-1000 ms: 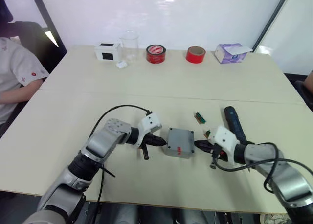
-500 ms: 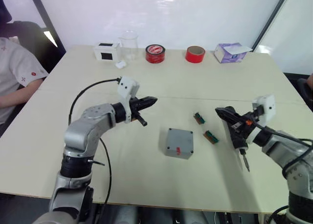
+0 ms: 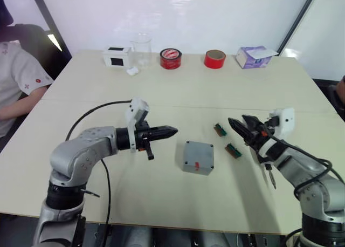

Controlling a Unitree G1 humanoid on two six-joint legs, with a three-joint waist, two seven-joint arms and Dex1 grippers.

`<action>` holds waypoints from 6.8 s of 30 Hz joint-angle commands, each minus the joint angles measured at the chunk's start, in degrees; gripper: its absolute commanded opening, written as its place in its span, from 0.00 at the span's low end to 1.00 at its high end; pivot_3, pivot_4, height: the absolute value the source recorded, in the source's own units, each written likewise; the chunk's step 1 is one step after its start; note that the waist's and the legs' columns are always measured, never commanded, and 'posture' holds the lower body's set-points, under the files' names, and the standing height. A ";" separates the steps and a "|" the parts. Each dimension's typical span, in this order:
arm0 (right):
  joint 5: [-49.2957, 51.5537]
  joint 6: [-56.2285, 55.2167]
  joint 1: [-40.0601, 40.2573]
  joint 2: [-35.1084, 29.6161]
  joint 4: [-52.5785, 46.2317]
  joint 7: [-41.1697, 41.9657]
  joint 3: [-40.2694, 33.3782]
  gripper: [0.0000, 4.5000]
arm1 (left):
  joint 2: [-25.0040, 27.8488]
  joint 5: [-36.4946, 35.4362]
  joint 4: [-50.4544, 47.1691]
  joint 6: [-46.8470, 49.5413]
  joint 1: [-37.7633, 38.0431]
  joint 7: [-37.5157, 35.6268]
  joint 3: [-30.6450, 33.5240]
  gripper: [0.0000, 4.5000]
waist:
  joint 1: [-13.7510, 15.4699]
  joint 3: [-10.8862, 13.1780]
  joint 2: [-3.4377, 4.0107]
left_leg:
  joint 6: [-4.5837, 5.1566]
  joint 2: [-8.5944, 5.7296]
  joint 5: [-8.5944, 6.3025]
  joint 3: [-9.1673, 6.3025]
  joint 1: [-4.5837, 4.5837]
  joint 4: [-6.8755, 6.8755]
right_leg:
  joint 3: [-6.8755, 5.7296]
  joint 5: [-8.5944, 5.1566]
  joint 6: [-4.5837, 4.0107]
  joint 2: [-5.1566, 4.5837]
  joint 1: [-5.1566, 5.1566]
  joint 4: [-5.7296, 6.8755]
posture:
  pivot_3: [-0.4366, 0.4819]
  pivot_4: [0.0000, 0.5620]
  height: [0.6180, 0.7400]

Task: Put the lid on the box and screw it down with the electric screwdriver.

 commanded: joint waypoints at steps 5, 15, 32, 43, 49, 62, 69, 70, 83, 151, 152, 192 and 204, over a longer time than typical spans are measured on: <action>0.97 -1.03 10.12 -10.13 -0.81 12.12 -2.64 1.00 | 8.66 3.56 -3.24 -6.90 -0.11 -6.87 -7.72 0.00 | 0.34 0.00 0.00 | 0.00 0.02 0.00 -0.07 0.02 -0.01 | -0.05 -0.07 -0.11 0.13 0.02 -0.02 | 0.48 0.27 1.00; -7.16 -10.47 12.63 -13.78 7.79 19.10 0.08 0.61 | 11.63 9.89 1.42 -16.52 -2.96 -14.31 -14.50 0.00 | 0.46 0.02 -0.01 | 0.00 0.04 0.00 -0.01 0.00 0.00 | -0.02 -0.07 -0.12 0.11 0.04 -0.14 | 0.48 0.27 1.00; -11.91 -12.91 3.33 -12.90 16.09 21.82 7.99 0.61 | 7.61 9.49 2.23 -15.25 -3.89 -10.44 -13.73 0.00 | 0.34 0.02 -0.01 | 0.00 0.05 0.00 -0.01 0.01 0.00 | -0.01 -0.06 -0.09 0.13 0.04 -0.14 | 0.48 0.27 1.00; -13.30 -14.37 5.19 -13.41 15.21 23.16 8.43 0.27 | 7.41 8.95 0.38 -14.17 -2.77 -8.82 -13.70 0.00 | 0.35 0.02 -0.01 | 0.00 0.05 0.00 -0.01 0.01 0.00 | -0.02 -0.06 -0.09 0.13 0.04 -0.14 | 0.48 0.27 1.00; -13.54 -14.22 5.25 -12.96 14.84 22.86 8.90 0.27 | 7.81 9.92 1.10 -15.12 -2.75 -9.08 -14.09 0.00 | 0.34 0.02 -0.01 | 0.00 0.05 0.00 -0.01 0.01 0.00 | -0.02 -0.06 -0.09 0.13 0.04 -0.14 | 0.48 0.27 1.00; -13.56 -13.53 3.13 -11.69 14.93 21.70 10.31 0.16 | 7.99 11.36 1.27 -15.63 -2.28 -9.22 -14.52 0.00 | 0.38 0.02 -0.01 | 0.00 0.05 0.00 -0.01 0.01 0.00 | -0.02 -0.06 -0.09 0.13 0.04 -0.13 | 0.48 0.27 1.00; -13.90 -13.56 3.00 -11.89 15.19 21.72 10.42 0.01 | 7.81 11.32 1.14 -15.43 -2.37 -8.87 -14.39 0.00 | 0.34 0.02 -0.01 | 0.00 0.05 0.00 -0.01 0.01 0.00 | -0.02 -0.06 -0.09 0.13 0.04 -0.13 | 0.48 0.27 1.00; -13.91 -13.51 2.93 -11.92 15.19 21.70 10.37 0.01 | 7.81 11.31 1.16 -15.43 -2.38 -8.84 -14.35 0.00 | 0.34 0.02 -0.01 | 0.00 0.05 0.00 -0.01 0.01 0.00 | -0.02 -0.06 -0.09 0.13 0.04 -0.13 | 0.48 0.27 1.00; -8.27 -9.04 0.03 -12.17 10.92 19.58 4.09 0.01 | 7.69 11.37 2.17 -15.49 -2.41 -8.24 -13.60 0.00 | 0.35 0.02 0.00 | 0.00 0.06 0.00 -0.01 0.01 0.00 | -0.02 -0.05 -0.08 0.13 0.04 -0.13 | 0.48 0.27 1.00; -5.21 -3.74 -2.66 -10.94 1.54 18.11 12.33 0.72 | 7.40 11.64 6.72 -15.85 -3.91 -7.93 -11.24 0.00 | 0.34 0.03 -0.01 | 0.00 0.08 0.00 -0.03 -0.01 0.00 | -0.03 -0.06 -0.08 0.12 0.02 -0.12 | 0.48 0.27 1.00; -4.99 -3.51 -2.78 -11.01 1.59 18.17 12.03 0.72 | 7.30 11.61 6.75 -15.83 -4.00 -7.92 -11.24 0.00 | 0.37 0.03 -0.01 | 0.00 0.08 0.00 -0.03 -0.01 0.00 | -0.03 -0.06 -0.08 0.12 0.02 -0.12 | 0.48 0.27 1.00; -15.00 -20.07 3.04 -9.60 3.86 21.54 16.88 0.52 | 7.55 7.94 5.60 -13.67 -5.84 -7.39 -9.74 0.00 | 0.32 0.17 0.12 | 0.04 0.06 -0.02 -0.02 -0.03 0.01 | -0.04 -0.05 -0.06 0.13 0.01 -0.14 | 0.48 0.27 1.00; -15.06 -21.37 3.12 -8.69 4.72 22.16 16.46 0.03 | 7.53 8.36 5.95 -13.85 -5.66 -7.25 -10.23 0.00 | 0.32 0.17 0.12 | 0.04 0.06 -0.02 -0.02 -0.03 0.01 | -0.04 -0.04 -0.05 0.13 0.01 -0.14 | 0.48 0.27 1.00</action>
